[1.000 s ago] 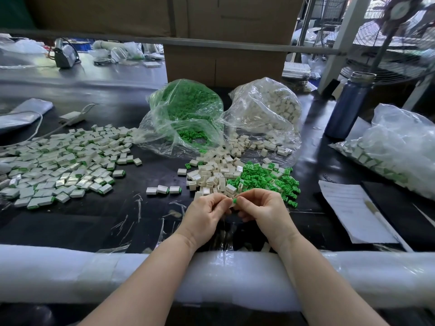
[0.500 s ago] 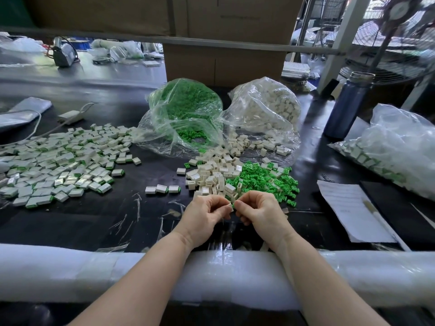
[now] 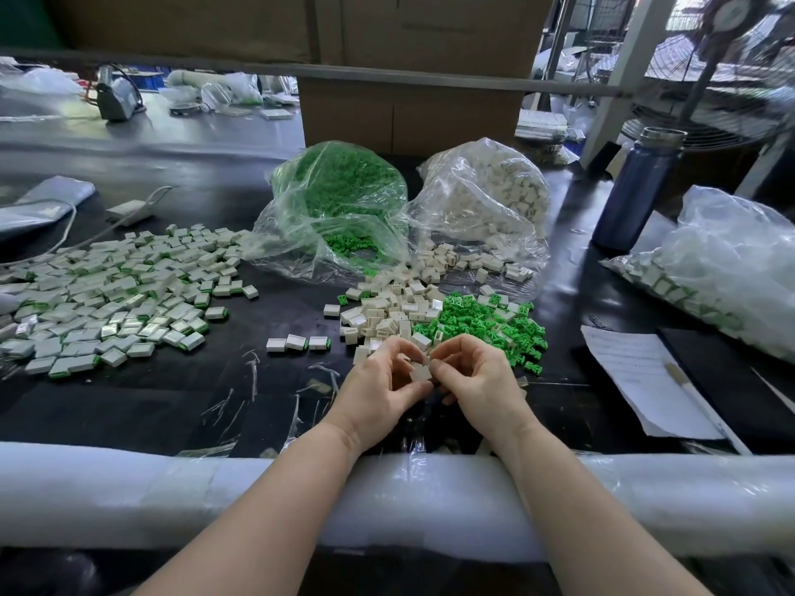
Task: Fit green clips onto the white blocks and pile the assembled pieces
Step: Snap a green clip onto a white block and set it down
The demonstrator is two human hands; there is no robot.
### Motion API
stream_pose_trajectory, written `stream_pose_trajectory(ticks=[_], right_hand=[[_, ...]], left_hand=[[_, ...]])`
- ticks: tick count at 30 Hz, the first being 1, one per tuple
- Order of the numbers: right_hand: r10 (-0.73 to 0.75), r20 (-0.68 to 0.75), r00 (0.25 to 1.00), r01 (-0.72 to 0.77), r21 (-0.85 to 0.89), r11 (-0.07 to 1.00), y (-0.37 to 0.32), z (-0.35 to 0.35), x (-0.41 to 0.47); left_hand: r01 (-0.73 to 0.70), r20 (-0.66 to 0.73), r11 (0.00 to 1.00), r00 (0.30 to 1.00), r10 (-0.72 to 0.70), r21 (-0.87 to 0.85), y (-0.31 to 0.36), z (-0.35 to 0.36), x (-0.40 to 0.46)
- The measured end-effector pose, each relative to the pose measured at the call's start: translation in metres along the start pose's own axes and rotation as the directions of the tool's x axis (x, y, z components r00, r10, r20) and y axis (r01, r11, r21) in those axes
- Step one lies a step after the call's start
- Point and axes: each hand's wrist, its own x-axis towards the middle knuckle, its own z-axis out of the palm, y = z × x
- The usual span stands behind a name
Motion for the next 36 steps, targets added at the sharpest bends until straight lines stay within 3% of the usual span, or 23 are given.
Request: stream_pose_trajectory(ticks=[4,8,22,29,36], right_hand=[[0.009,-0.012,1.000,-0.009,0.043,0.999,-0.0018,-0.0015,-0.0010],[0.027,-0.007,1.000,-0.026,0.094,0.995,-0.0030,-0.0028,-0.0008],[0.025,0.053,0.998,-0.019,-0.109,0.994,-0.0022,-0.0014,-0.0009],[0.007,-0.007,1.000,-0.006,0.072,0.997,-0.0031,-0.0019,-0.0011],[-0.031,0.038,0.999,0.027,0.104,0.994,-0.0009,-0.0041,-0.0010]], left_hand=[[-0.038,-0.037,0.998,0.999,0.040,0.048,-0.0010,-0.0013,0.0008],[-0.025,-0.063,0.999,0.998,0.024,-0.020,-0.0019,-0.0011,0.0028],[0.034,-0.011,0.998,0.999,-0.033,0.054,-0.0047,0.0004,0.0014],[0.012,-0.036,0.999,0.999,-0.013,-0.040,0.0005,-0.0009,0.0009],[0.037,-0.036,0.993,0.998,-0.041,-0.108,0.0029,-0.0013,-0.0007]])
